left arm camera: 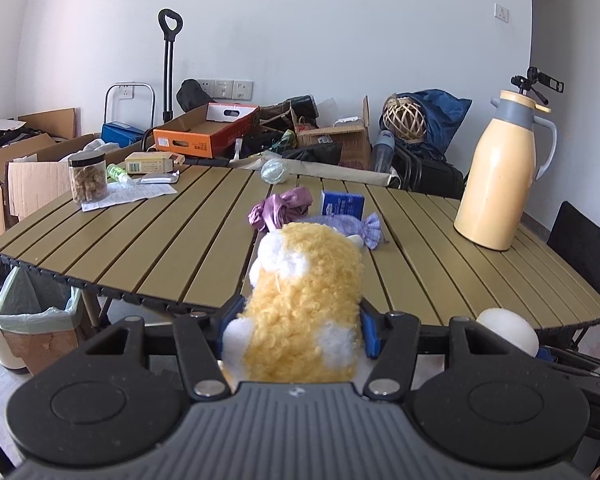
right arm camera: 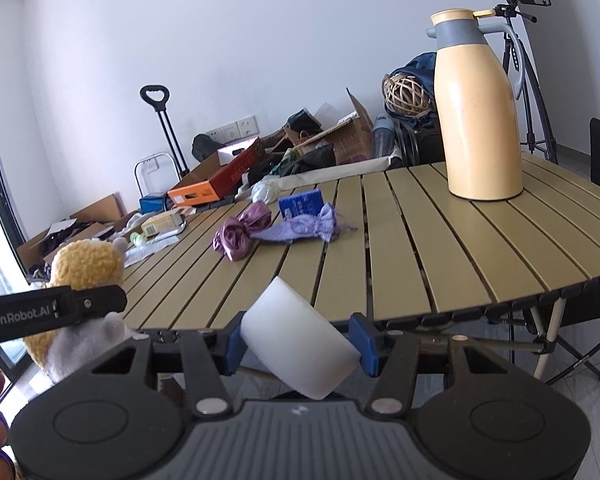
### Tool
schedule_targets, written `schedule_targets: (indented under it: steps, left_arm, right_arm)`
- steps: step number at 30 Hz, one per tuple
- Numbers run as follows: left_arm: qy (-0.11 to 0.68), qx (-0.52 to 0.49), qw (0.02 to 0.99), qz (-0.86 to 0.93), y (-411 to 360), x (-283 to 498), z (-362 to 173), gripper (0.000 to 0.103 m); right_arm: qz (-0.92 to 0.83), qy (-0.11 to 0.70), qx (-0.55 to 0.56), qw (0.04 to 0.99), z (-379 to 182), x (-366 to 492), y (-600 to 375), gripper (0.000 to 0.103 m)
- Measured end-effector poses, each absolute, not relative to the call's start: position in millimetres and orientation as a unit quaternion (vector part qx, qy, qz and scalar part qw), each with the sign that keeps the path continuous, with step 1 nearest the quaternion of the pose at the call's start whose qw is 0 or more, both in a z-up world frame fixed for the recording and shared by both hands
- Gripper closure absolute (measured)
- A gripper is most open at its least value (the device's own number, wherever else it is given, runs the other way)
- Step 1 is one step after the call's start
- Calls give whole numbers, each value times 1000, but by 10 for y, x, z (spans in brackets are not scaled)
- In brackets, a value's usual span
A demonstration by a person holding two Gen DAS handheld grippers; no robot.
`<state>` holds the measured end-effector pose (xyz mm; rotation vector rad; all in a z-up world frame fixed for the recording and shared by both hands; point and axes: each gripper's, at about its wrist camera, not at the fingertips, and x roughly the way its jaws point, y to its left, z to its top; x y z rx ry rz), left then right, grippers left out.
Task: Collect trash
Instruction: 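Lift the foam roll and plush toy and carry both down toward the black bin, then lower the foam roll into the bin and open the right gripper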
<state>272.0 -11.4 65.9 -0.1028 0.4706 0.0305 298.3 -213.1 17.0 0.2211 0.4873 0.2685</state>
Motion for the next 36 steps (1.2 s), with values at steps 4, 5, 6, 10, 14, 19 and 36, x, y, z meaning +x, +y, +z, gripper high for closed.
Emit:
schedule_targets:
  steps: [4, 5, 6, 10, 14, 19, 36]
  left_arm:
    - [246, -47, 968, 18, -85, 2620, 546, 45]
    - [249, -45, 967, 18, -80, 2599, 518, 45]
    - [252, -43, 967, 18, -78, 2581, 488, 45]
    - [268, -39, 962, 19, -55, 2531, 345, 45]
    - [292, -36, 956, 20, -37, 2522, 152, 45]
    - [318, -33, 947, 24, -9, 2533, -80, 45]
    - [405, -33, 913, 45, 170, 2730, -812, 45]
  right_arm:
    - [134, 254, 104, 952, 84, 2907, -2105, 50]
    - [134, 258, 103, 951, 59, 2890, -2101, 50]
    - [134, 262, 102, 950, 30, 2875, -2099, 50]
    - [135, 282, 96, 945, -103, 2830, -2076, 50]
    - [136, 305, 90, 938, -268, 2815, -2047, 50]
    - [136, 335, 85, 928, -488, 2811, -2014, 50]
    - [125, 445, 62, 885, -1289, 2943, -1928, 50]
